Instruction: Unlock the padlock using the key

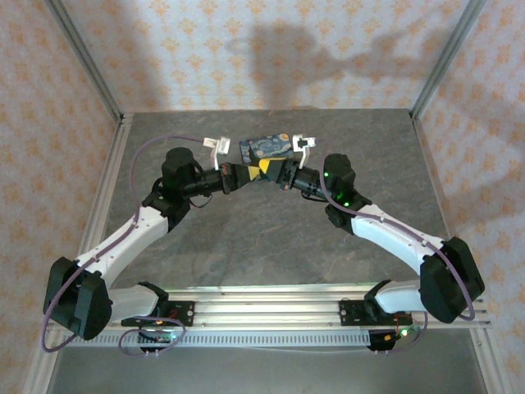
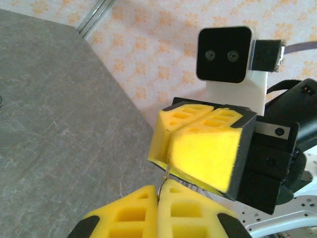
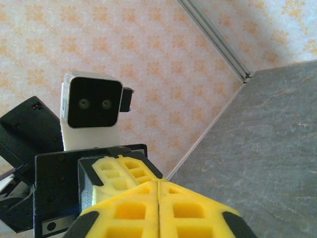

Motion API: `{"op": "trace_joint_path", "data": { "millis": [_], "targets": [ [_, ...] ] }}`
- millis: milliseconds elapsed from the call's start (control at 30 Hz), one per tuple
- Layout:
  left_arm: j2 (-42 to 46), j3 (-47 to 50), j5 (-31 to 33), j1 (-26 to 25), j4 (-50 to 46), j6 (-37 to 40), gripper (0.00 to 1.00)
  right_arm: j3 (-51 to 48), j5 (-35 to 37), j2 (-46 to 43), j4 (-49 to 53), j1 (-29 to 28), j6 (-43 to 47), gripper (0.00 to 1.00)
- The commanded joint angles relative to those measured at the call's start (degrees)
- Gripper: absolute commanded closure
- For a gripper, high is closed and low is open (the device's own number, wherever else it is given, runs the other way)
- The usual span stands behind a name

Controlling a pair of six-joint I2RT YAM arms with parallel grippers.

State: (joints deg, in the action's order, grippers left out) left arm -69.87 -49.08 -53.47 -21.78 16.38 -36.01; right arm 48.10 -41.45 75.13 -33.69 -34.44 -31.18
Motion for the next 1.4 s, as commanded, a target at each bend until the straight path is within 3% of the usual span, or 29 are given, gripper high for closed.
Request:
{"op": "trace_joint_path", "data": {
  "millis": [0,100,300,433,533,600,700,733,800,867,1033,1200,1367],
  "targets": [
    [2.30,-2.78,0.40,-0.47,-5.94,6.57,1.00,1.73,-2.09,-1.51,0.82,0.60,-2.37,0.73],
    [2.78,-3.05,-0.21,-0.46,-6.88,7.96,1.00,3.62,-5.29,-0.98,3.28,0.64,-2.90,0.60],
    [2.81,-3.55,-2.57,-0.45,-6.32,8.09,1.00,3.41,-7.09,-0.61,3.77,0.38,-3.21,0.59],
    [2.77,-4.25,-3.69,-0.43,-7.59,8.93,1.00,3.80,-8.46,0.09,4.11,-0.36,-2.86,0.68],
    [2.72,-4.66,-4.01,-0.46,-8.69,9.51,1.00,3.61,-7.98,0.10,4.51,-0.54,-2.49,0.89],
    [2.74,-4.84,-4.18,-0.46,-9.18,9.82,1.00,3.32,-7.30,-0.12,4.36,-0.54,-2.24,0.98],
    [2.43,-5.19,-3.84,-0.46,-9.50,9.24,1.00,2.73,-5.57,-0.57,4.26,-0.54,-1.57,1.00],
    [2.24,-5.26,-3.75,-0.41,-9.57,8.85,0.91,2.42,-4.90,-0.79,4.16,-0.55,-1.47,1.00],
    [1.66,-5.41,-4.09,0.10,-8.76,6.74,0.63,1.72,-3.54,-1.38,3.82,-0.52,-1.20,1.00],
    [1.02,-4.88,-4.17,0.66,-6.46,3.70,0.56,1.30,-3.03,-1.74,3.31,-0.60,-1.16,1.00],
    [-0.16,-3.61,-5.32,0.95,-1.53,0.18,0.60,1.04,-2.85,-2.01,3.11,-0.56,-1.17,1.00],
    [-0.06,-3.01,-6.00,0.95,0.14,-0.47,0.72,0.95,-2.45,-1.83,2.76,-0.61,-1.26,1.00],
    [-0.02,-2.78,-6.12,0.93,-0.19,-0.40,0.73,0.81,-1.63,-1.72,2.14,-0.56,-1.27,1.00]
  ]
}}
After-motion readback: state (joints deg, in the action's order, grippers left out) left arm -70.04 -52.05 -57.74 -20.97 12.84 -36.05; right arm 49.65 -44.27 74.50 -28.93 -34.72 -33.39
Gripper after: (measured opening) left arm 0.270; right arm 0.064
